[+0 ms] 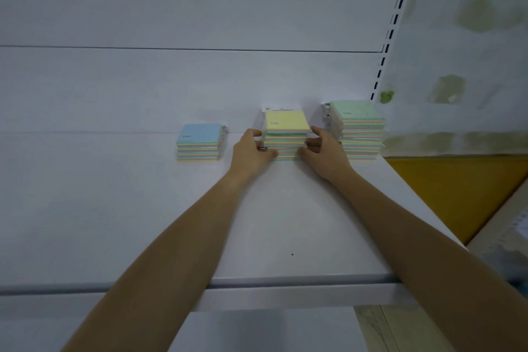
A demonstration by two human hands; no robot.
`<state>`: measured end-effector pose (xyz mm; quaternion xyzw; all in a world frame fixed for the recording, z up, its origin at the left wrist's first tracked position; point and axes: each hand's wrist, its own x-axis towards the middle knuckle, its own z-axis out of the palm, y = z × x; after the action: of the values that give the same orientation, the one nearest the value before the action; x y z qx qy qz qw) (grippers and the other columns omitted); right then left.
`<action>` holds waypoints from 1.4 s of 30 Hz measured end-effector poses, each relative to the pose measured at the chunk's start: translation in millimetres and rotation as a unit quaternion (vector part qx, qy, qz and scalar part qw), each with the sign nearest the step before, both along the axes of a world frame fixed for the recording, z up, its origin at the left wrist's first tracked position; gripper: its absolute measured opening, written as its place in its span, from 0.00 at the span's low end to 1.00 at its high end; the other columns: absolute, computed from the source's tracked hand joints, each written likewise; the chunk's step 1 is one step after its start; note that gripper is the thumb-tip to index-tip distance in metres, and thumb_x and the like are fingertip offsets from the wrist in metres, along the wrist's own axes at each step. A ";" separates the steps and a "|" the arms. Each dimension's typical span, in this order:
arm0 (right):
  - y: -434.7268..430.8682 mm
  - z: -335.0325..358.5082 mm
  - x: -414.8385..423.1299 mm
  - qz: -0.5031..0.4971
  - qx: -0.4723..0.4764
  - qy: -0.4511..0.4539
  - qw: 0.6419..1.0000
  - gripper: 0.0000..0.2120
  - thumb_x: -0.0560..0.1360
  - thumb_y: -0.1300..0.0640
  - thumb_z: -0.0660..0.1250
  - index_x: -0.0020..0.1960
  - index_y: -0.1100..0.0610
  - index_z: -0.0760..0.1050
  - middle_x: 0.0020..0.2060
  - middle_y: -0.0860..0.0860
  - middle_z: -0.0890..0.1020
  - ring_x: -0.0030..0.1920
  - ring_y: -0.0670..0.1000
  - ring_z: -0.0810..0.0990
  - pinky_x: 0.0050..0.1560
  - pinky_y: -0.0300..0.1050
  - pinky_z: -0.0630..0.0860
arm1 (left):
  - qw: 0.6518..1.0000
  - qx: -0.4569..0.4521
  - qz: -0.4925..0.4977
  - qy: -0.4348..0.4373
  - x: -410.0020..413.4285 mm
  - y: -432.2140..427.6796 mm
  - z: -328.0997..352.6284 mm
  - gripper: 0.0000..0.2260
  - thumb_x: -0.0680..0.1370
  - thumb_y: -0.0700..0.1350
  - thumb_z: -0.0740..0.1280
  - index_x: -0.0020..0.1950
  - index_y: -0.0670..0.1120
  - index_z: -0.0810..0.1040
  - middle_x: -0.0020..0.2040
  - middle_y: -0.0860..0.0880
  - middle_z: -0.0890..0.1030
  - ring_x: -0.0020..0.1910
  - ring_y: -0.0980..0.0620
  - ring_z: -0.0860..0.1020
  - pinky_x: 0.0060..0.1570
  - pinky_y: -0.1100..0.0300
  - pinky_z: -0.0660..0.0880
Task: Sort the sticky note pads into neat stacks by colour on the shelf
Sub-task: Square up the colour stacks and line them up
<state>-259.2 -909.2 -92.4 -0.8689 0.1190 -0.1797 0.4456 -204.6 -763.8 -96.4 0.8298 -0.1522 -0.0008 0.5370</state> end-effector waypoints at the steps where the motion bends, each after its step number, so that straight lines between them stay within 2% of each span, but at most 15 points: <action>1: -1.3 0.2 1.1 -0.003 0.005 0.002 1.000 0.29 0.74 0.60 0.65 0.72 0.60 0.59 0.63 0.58 0.76 0.63 0.54 0.75 0.59 0.41 0.68 | 1.000 0.007 -0.006 -0.004 0.2 -0.5 -0.5 0.25 0.70 0.39 0.72 0.64 0.41 0.68 0.58 0.41 0.79 0.50 0.50 0.77 0.48 0.63 0.70; 4: -4.3 -0.5 4.1 -0.004 0.014 0.003 1.000 0.27 0.74 0.60 0.66 0.70 0.61 0.63 0.62 0.59 0.77 0.61 0.55 0.77 0.59 0.42 0.70 | 0.999 0.042 -0.015 -0.028 1.9 -2.6 -2.4 0.26 0.70 0.37 0.72 0.65 0.40 0.66 0.57 0.40 0.79 0.46 0.52 0.74 0.45 0.67 0.68; 8: -6.5 -2.1 6.5 -0.007 0.022 0.005 1.000 0.25 0.73 0.61 0.67 0.68 0.62 0.65 0.60 0.59 0.78 0.59 0.55 0.78 0.61 0.46 0.71 | 0.998 0.048 -0.006 -0.036 4.9 -3.3 -3.5 0.26 0.69 0.36 0.71 0.65 0.39 0.67 0.56 0.39 0.80 0.48 0.48 0.76 0.49 0.61 0.71; 13: -5.0 -0.9 5.2 -0.011 0.022 -0.012 1.000 0.21 0.73 0.60 0.67 0.65 0.61 0.70 0.57 0.56 0.80 0.56 0.52 0.79 0.53 0.35 0.69 | 0.999 0.038 -0.004 -0.028 3.2 -1.6 -0.8 0.24 0.68 0.38 0.72 0.63 0.40 0.70 0.53 0.43 0.80 0.54 0.45 0.79 0.53 0.58 0.73; 15: -4.2 0.0 3.8 -0.012 0.011 -0.022 1.000 0.19 0.73 0.59 0.68 0.62 0.61 0.73 0.52 0.52 0.79 0.50 0.47 0.77 0.46 0.28 0.65 | 0.999 0.030 -0.001 -0.034 1.4 -2.6 2.9 0.26 0.63 0.45 0.71 0.60 0.40 0.74 0.51 0.45 0.79 0.51 0.47 0.78 0.53 0.55 0.74; 17: -4.0 0.6 3.1 -0.011 0.009 -0.031 0.999 0.17 0.73 0.59 0.68 0.60 0.61 0.74 0.48 0.49 0.77 0.47 0.45 0.75 0.42 0.28 0.64 | 0.998 0.025 0.007 -0.055 1.1 -3.0 5.3 0.25 0.61 0.47 0.69 0.56 0.38 0.77 0.47 0.46 0.78 0.46 0.49 0.76 0.54 0.51 0.74; 20: -5.3 -0.3 4.2 -0.013 0.028 -0.040 0.999 0.15 0.72 0.60 0.68 0.58 0.62 0.75 0.46 0.51 0.78 0.46 0.46 0.75 0.41 0.32 0.68 | 0.997 0.022 0.010 -0.075 5.2 -3.9 1.8 0.18 0.68 0.39 0.72 0.57 0.37 0.78 0.51 0.42 0.82 0.47 0.51 0.76 0.57 0.52 0.75; 22: -6.8 -1.3 4.9 -0.016 0.029 -0.044 0.998 0.13 0.72 0.60 0.68 0.56 0.62 0.77 0.44 0.50 0.78 0.45 0.46 0.75 0.36 0.33 0.67 | 0.997 0.015 0.014 -0.078 8.0 -4.3 -1.6 0.19 0.69 0.37 0.72 0.59 0.37 0.77 0.54 0.39 0.81 0.47 0.52 0.76 0.57 0.54 0.74; 25: -8.5 -1.9 4.8 -0.014 0.026 -0.046 0.999 0.12 0.73 0.60 0.68 0.55 0.61 0.77 0.44 0.49 0.78 0.46 0.46 0.75 0.40 0.32 0.67 | 0.997 0.004 0.020 -0.081 8.9 -6.2 -2.0 0.21 0.69 0.39 0.72 0.61 0.38 0.76 0.54 0.40 0.81 0.47 0.52 0.76 0.59 0.53 0.75; 28: -8.9 -2.6 5.1 -0.007 0.004 -0.047 0.999 0.10 0.73 0.61 0.67 0.53 0.62 0.78 0.43 0.51 0.78 0.45 0.46 0.75 0.35 0.22 0.67 | 0.997 -0.021 0.026 -0.063 10.5 -6.2 -2.9 0.22 0.70 0.40 0.72 0.63 0.38 0.75 0.51 0.44 0.79 0.47 0.54 0.75 0.50 0.71 0.74; 30: -8.0 -3.1 5.6 -0.011 -0.011 -0.046 0.999 0.12 0.73 0.61 0.66 0.55 0.63 0.78 0.47 0.55 0.81 0.46 0.47 0.75 0.35 0.24 0.67 | 0.997 -0.023 0.027 -0.063 11.9 -5.8 -3.5 0.21 0.71 0.40 0.72 0.63 0.39 0.75 0.49 0.45 0.79 0.46 0.54 0.75 0.40 0.79 0.70; 32: -7.0 -2.3 5.0 -0.019 -0.028 -0.045 0.998 0.13 0.74 0.60 0.66 0.57 0.64 0.77 0.52 0.58 0.82 0.49 0.49 0.77 0.44 0.30 0.66 | 0.997 -0.029 0.024 -0.070 11.8 -5.5 -3.3 0.19 0.70 0.40 0.72 0.61 0.38 0.76 0.47 0.47 0.78 0.45 0.53 0.76 0.37 0.80 0.70; 36: -5.1 -2.2 2.7 -0.022 -0.085 -0.048 0.995 0.11 0.75 0.60 0.63 0.53 0.64 0.78 0.51 0.59 0.83 0.53 0.55 0.79 0.45 0.35 0.65 | 0.995 -0.021 0.019 -0.091 9.3 -5.4 -2.8 0.14 0.71 0.38 0.71 0.56 0.39 0.79 0.45 0.46 0.80 0.44 0.53 0.77 0.38 0.78 0.71; 38: -4.9 -3.1 3.1 -0.024 -0.098 -0.058 0.993 0.10 0.75 0.59 0.63 0.52 0.64 0.78 0.50 0.58 0.83 0.52 0.55 0.79 0.41 0.33 0.63 | 0.995 -0.008 0.024 -0.101 8.1 -6.2 -1.7 0.16 0.71 0.39 0.71 0.58 0.40 0.78 0.51 0.44 0.82 0.47 0.50 0.79 0.46 0.68 0.73; 42: -0.5 4.3 1.5 -0.006 -0.068 -0.132 0.989 0.10 0.74 0.61 0.64 0.54 0.59 0.77 0.46 0.50 0.80 0.47 0.44 0.78 0.37 0.25 0.66 | 0.990 -0.025 0.063 -0.120 5.4 -9.0 2.8 0.24 0.73 0.43 0.70 0.67 0.42 0.69 0.64 0.44 0.75 0.60 0.47 0.76 0.56 0.61 0.70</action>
<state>-257.7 -909.7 -88.1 -0.8649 0.0520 -0.3032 0.3966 -199.2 -772.9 -93.7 0.8182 -0.1629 0.1363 0.5342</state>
